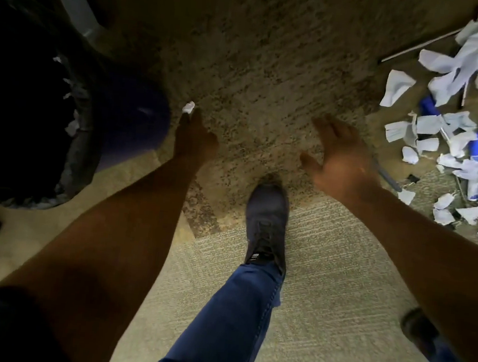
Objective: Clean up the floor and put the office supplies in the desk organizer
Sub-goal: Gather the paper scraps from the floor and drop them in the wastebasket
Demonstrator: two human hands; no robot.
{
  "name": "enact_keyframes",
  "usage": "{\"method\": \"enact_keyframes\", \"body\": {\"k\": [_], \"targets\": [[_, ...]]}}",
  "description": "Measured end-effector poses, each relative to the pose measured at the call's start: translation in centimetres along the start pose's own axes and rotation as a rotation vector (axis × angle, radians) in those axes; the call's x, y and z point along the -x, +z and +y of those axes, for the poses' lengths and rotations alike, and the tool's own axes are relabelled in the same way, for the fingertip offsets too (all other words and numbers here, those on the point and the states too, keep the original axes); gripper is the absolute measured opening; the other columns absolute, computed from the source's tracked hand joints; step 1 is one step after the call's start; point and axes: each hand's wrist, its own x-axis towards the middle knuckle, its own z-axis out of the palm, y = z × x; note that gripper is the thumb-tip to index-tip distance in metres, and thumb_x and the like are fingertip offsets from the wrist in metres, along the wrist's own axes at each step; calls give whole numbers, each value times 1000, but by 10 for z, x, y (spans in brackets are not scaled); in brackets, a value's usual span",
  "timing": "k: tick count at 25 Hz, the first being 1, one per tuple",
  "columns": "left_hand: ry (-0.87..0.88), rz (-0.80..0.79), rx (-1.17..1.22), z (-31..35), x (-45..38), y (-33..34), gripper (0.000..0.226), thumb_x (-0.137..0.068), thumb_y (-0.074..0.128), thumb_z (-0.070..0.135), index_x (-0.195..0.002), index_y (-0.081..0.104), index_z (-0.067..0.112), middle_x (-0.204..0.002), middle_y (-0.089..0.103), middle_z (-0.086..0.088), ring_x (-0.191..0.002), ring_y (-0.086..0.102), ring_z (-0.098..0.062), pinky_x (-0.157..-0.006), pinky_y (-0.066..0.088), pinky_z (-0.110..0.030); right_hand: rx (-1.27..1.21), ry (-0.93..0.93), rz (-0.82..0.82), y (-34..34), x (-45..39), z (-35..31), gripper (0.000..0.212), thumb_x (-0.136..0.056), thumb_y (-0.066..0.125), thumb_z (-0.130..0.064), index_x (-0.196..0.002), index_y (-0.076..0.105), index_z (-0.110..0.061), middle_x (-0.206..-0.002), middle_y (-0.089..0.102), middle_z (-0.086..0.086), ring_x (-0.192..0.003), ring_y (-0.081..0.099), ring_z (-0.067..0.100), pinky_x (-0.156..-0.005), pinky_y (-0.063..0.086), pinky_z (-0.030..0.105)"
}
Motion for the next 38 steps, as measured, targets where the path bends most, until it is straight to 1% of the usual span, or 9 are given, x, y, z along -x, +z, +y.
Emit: {"method": "enact_keyframes", "body": {"k": [9,14,19,23,27,30,32,36,38], "targets": [[-77,222,-226,-37,-95,38,30,-97,41,-1,-121,47,-17,-126,47,-37,-119,45,-48,-97,37,-47,19,16,-72,61,4,60,48,-90,53,-33,-129,53,-4,-136,51,19,-124,47,38,-100,42,47],[136,203,-172,-22,-82,47,18,-98,45,5,-89,60,9,-92,58,-11,-107,55,-41,-94,39,-43,3,17,-71,58,15,74,38,-88,55,-25,-122,58,-8,-128,57,14,-116,52,32,-96,45,41],[527,128,102,63,-15,72,15,-89,60,3,-99,68,-5,-100,69,-23,-95,64,-35,-79,47,-32,114,102,-51,24,24,101,42,-88,54,-22,-128,51,-13,-135,49,12,-118,48,30,-93,45,43],[514,-87,303,152,15,101,21,-94,53,5,-112,65,4,-102,68,-16,-91,65,-27,-78,53,-30,292,282,-34,-8,22,154,60,-88,58,-24,-143,32,-21,-150,29,17,-129,38,37,-94,45,49],[646,-122,295,229,23,123,39,-94,51,3,-132,54,10,-122,61,-11,-110,58,-20,-91,45,-21,388,157,-155,-6,6,187,63,-92,55,-19,-146,25,-29,-158,13,13,-131,32,42,-91,46,51],[832,-147,16,266,18,143,58,-94,52,5,-147,34,15,-153,30,-14,-140,33,-25,-115,27,-27,396,-15,-186,2,3,196,58,-90,51,-8,-143,35,-24,-157,19,14,-130,34,43,-95,45,51],[753,-185,-108,277,13,158,58,-98,46,14,-152,24,17,-158,17,-14,-143,24,-31,-113,22,-31,360,-40,-191,6,7,199,53,-86,50,-3,-137,43,-17,-151,28,18,-125,37,43,-89,48,51],[707,-73,-28,281,13,171,42,-99,45,12,-139,40,-1,-149,33,-20,-126,39,-23,-89,31,-5,277,17,-179,4,16,208,39,-85,49,4,-123,54,-4,-130,45,20,-116,43,38,-77,50,44],[713,32,-71,279,16,173,31,-95,54,8,-124,52,-1,-144,39,-20,-123,45,-20,-94,37,-12,178,35,-147,-1,22,217,35,-88,48,4,-121,56,-4,-120,51,18,-111,49,35,-77,50,42]]}}
